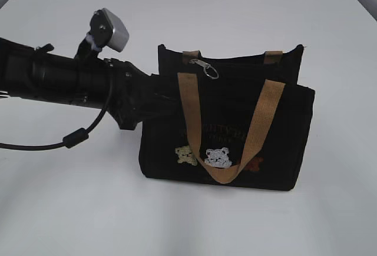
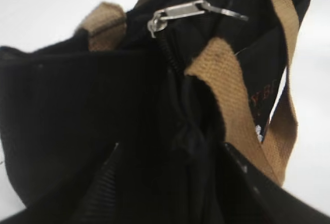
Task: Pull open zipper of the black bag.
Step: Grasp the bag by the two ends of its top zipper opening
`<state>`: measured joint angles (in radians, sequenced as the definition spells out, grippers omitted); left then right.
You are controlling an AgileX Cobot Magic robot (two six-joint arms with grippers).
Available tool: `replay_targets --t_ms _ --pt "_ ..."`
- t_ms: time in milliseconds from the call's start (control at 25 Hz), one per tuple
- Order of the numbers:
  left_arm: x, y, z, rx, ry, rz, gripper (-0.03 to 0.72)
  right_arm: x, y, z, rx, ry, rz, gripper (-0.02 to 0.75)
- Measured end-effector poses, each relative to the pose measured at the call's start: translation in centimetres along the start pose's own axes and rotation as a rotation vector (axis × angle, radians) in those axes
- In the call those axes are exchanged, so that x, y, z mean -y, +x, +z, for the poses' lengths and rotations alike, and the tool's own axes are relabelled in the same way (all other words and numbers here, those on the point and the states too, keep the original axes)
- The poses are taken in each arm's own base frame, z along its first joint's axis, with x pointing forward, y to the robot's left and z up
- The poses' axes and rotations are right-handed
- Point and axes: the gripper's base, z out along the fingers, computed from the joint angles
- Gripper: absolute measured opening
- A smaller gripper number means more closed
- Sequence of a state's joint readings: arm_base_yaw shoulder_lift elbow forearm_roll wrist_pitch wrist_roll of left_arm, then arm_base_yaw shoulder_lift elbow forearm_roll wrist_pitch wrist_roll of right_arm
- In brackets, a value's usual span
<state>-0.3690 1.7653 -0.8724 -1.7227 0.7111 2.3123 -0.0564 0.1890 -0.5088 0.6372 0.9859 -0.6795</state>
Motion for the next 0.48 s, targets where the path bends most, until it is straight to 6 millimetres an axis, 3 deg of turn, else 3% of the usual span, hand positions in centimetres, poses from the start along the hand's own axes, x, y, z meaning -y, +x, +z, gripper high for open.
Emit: replay_targets --t_ms 40,200,320,480 --pt "-0.1 0.1 0.4 -0.002 0.006 -0.003 0.370 0.3 -1.2 0.8 0.046 -0.045 -0.017 0.264" --pt "-0.1 0.3 0.8 -0.007 0.013 -0.009 0.076 3.1 -4.7 5.6 0.102 -0.153 -0.017 0.264" --pt "-0.1 0.3 0.8 -0.011 0.009 -0.015 0.063 5.5 -7.1 10.6 0.080 -0.265 0.009 0.264" --pt "-0.1 0.2 0.7 -0.024 0.000 -0.039 0.063 5.8 -9.7 17.0 0.033 -0.332 -0.079 0.264"
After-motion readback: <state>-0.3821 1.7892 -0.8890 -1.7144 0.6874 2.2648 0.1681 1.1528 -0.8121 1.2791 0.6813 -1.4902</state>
